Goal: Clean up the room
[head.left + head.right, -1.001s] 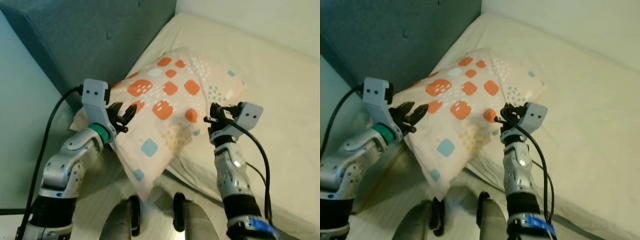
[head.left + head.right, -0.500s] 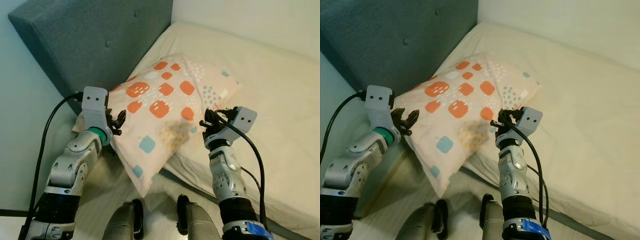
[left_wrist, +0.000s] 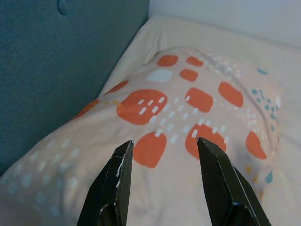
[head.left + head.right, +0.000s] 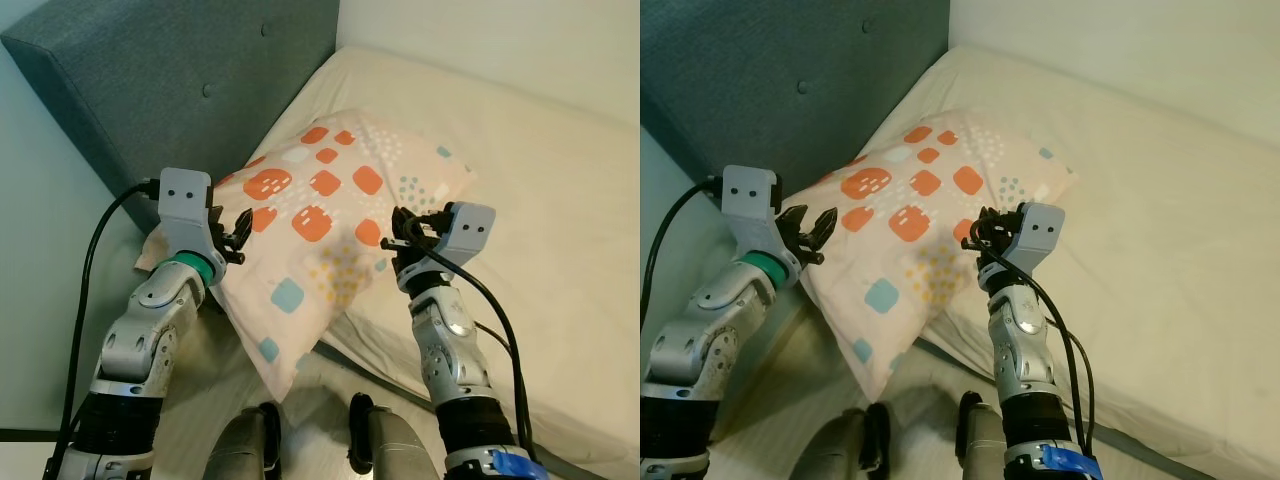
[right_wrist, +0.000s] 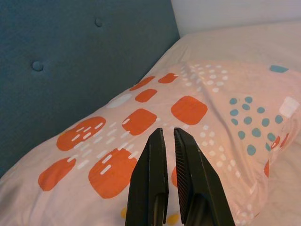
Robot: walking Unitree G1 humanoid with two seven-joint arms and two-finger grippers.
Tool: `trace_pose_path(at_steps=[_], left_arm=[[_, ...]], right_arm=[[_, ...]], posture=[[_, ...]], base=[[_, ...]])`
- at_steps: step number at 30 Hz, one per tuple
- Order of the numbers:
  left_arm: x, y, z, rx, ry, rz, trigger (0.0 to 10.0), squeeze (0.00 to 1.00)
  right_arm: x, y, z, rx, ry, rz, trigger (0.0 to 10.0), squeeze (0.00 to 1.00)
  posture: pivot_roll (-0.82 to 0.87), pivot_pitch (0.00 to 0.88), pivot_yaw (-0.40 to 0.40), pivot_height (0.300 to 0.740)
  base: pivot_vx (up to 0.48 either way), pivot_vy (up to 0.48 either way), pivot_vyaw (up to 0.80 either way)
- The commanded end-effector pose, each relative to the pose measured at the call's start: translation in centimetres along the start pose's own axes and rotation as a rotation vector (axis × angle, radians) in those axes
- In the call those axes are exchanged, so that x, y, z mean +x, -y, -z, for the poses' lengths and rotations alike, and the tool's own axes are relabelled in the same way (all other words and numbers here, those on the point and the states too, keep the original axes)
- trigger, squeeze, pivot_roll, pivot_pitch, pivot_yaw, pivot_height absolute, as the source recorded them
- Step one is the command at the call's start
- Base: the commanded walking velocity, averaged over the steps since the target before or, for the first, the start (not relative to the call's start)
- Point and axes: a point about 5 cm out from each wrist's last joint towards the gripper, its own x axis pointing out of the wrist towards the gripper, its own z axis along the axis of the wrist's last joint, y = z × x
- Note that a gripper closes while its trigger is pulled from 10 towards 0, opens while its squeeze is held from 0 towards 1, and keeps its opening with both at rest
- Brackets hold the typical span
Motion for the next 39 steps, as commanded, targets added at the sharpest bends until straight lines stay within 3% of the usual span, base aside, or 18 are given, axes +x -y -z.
trace_pose_path(at_steps=[1, 7, 14, 19, 24, 27, 39], left_arm=[[-0.3, 0.1, 0.7, 0.006, -0.014, -0.011, 10.0, 0.0], [-0.5, 0.6, 1.0, 0.002, -0.013, -0.017, 10.0, 0.0], [-0.8, 1.8, 0.2, 0.049, 0.042, 0.035, 10.0, 0.0], [-0.1, 1.8, -0.3, 0.058, 0.088, 0.03, 10.0, 0.0], [0.0, 1.6, -0.4, 0.05, 0.094, 0.014, 10.0, 0.0], [-0.1, 1.6, 0.0, 0.065, 0.091, -0.001, 10.0, 0.0], [-0.1, 1.3, 0.8, 0.088, 0.078, -0.006, 10.0, 0.0]], right_arm=[[-0.4, 0.3, 0.4, 0.005, -0.021, 0.006, 10.0, 0.0], [-0.5, 0.1, 0.2, 0.005, -0.013, -0.001, 10.0, 0.0], [-0.4, -1.1, -2.8, -0.141, 0.133, -0.048, 10.0, 0.0], [0.0, -1.3, -3.6, -0.219, 0.159, -0.087, 10.0, 0.0], [0.0, -1.0, -3.6, -0.208, 0.155, -0.081, 10.0, 0.0], [-0.3, -0.3, -2.5, -0.141, 0.097, -0.04, 10.0, 0.0], [-0.6, -0.5, -0.8, -0.084, 0.042, 0.0, 10.0, 0.0]], posture=[[-0.02, 0.103, 0.021, 0.697], [-0.02, 0.087, 0.016, 0.697], [-0.04, 0.046, 0.032, 0.697], [-0.05, 0.034, 0.027, 0.697], [-0.05, 0.036, 0.022, 0.697], [-0.05, 0.044, 0.021, 0.697], [-0.03, 0.032, 0.031, 0.697]], base=[[0.0, 0.0, 0.0], [0.0, 0.0, 0.0], [0.0, 0.0, 0.0], [0.0, 0.0, 0.0], [0.0, 0.0, 0.0], [0.0, 0.0, 0.0], [0.0, 0.0, 0.0]])
